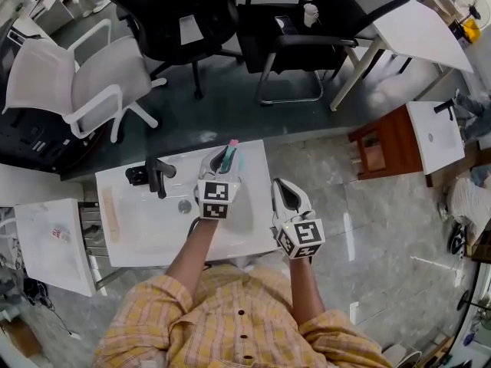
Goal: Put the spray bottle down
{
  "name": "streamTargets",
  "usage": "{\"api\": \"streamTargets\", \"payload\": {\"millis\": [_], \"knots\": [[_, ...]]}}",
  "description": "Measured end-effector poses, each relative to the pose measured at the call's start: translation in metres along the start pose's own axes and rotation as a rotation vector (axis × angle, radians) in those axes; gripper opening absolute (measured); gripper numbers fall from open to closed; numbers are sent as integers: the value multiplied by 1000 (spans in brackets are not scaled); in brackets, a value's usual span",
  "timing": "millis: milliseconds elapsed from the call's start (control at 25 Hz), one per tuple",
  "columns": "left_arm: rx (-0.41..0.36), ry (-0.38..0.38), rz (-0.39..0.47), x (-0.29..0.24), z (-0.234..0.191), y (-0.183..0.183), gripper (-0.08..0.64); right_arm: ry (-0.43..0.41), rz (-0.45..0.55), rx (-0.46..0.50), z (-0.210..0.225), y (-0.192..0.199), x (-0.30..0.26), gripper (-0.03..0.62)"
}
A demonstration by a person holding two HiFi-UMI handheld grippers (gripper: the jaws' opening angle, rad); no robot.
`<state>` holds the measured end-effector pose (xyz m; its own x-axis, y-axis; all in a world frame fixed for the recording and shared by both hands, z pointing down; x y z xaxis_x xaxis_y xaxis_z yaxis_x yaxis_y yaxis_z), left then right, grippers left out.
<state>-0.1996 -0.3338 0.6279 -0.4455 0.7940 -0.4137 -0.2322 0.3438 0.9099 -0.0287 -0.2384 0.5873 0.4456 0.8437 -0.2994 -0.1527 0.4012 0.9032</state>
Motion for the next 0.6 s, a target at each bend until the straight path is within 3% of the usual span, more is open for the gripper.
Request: {"api": "streamTargets", "payload": {"millis": [600], "knots": [[3,2,7,-4,3,-7,101,1,-3,-2,4,0,8,2]]}}
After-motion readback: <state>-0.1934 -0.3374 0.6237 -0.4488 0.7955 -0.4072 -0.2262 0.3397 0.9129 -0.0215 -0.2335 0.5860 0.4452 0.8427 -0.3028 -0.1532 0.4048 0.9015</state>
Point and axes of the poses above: the fingertips, and each gripper's own axes: x backward along the fingers, z to its right, y out of its underside, the point moved 7 cm from there along x, backward along the fingers, and after that the axes turned 5 degrees about -x, right-handed, at the moved point
